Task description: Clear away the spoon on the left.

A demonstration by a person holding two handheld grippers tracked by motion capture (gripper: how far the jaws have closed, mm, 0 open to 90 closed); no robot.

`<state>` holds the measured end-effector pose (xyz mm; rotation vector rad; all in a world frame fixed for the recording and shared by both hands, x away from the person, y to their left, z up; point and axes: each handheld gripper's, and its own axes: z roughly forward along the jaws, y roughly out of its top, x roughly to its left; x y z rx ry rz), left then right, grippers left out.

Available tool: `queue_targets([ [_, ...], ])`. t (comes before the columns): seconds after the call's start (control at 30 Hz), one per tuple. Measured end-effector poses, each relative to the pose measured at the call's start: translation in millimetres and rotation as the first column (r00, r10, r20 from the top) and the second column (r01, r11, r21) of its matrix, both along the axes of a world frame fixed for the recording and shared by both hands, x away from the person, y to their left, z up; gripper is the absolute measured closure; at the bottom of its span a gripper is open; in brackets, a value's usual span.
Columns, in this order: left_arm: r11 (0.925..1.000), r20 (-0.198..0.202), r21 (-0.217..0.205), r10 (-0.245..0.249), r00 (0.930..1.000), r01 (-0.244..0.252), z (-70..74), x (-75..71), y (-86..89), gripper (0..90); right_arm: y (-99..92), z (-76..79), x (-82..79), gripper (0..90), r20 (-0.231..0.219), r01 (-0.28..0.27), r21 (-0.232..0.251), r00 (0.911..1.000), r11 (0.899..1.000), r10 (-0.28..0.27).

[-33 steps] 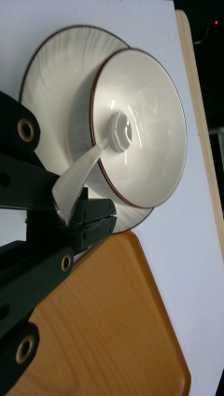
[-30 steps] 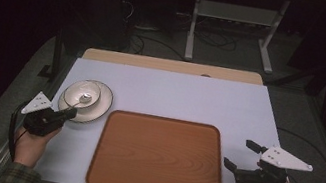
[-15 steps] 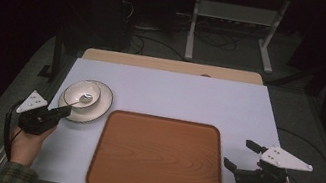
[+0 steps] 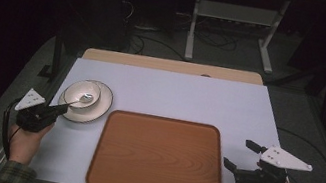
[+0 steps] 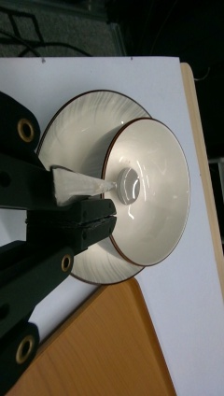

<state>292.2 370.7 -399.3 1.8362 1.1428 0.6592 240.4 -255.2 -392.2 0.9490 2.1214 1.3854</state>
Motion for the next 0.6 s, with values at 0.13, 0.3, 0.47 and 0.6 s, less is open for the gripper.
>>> queue_targets([
  [0.13, 0.9999, 0.005, 0.003, 0.015, 0.9999, -0.015, 1.3, 1.7, 0.7, 89.9, 0.5, 0.1, -0.3, 6.3, 0.002, -0.001, 0.0, 1.0, 1.0, 0.001],
  [0.3, 0.9992, 0.005, 0.006, 0.04, 0.9992, -0.04, 0.8, 5.5, 5.8, 90.0, 0.1, 0.0, 0.3, 6.4, 0.0, 0.0, -0.001, 1.0, 1.0, 0.0],
  [0.47, 0.9983, 0.006, 0.003, 0.057, 0.9983, -0.057, 0.2, 8.4, 10.4, 90.0, 0.2, -0.1, 0.3, 6.3, -0.001, 0.0, -0.002, 1.0, 1.0, 0.0],
  [0.6, 0.9975, 0.007, 0.002, 0.071, 0.9974, -0.071, 0.9, 10.9, 14.0, 89.9, 0.4, -0.1, 0.3, 6.4, -0.002, 0.0, -0.002, 1.0, 1.0, 0.0],
])
